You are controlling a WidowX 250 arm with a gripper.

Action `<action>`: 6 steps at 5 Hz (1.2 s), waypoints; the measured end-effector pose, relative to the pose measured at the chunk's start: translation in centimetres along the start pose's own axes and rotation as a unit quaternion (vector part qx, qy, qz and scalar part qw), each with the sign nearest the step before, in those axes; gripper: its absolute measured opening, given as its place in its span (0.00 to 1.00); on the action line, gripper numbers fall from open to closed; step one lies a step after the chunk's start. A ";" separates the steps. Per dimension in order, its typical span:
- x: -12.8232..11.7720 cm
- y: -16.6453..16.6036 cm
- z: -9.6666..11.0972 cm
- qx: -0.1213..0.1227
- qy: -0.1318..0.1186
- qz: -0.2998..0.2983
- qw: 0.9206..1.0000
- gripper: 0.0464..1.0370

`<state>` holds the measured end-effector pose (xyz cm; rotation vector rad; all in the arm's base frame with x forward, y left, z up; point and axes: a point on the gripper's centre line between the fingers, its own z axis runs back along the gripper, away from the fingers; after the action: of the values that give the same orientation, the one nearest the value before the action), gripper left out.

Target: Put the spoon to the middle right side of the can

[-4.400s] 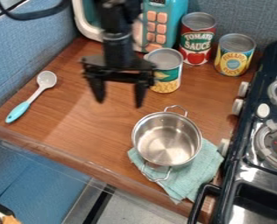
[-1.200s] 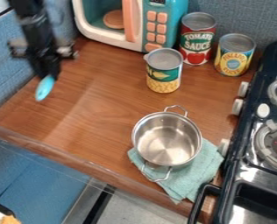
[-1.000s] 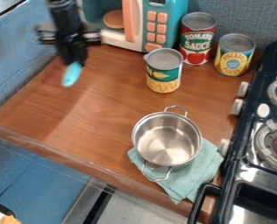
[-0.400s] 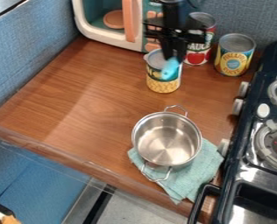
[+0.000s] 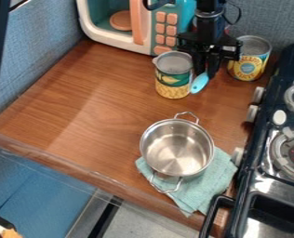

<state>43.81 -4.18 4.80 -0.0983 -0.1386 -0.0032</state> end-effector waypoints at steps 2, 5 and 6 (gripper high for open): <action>-3.1 2.9 -1.4 0.008 0.033 0.050 0.998 0.17; -7.0 12.0 1.5 0.021 0.024 0.113 0.993 0.17; -8.5 15.0 1.6 0.012 0.031 0.112 0.993 0.17</action>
<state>35.36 10.89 3.79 -0.0889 -0.0653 0.2194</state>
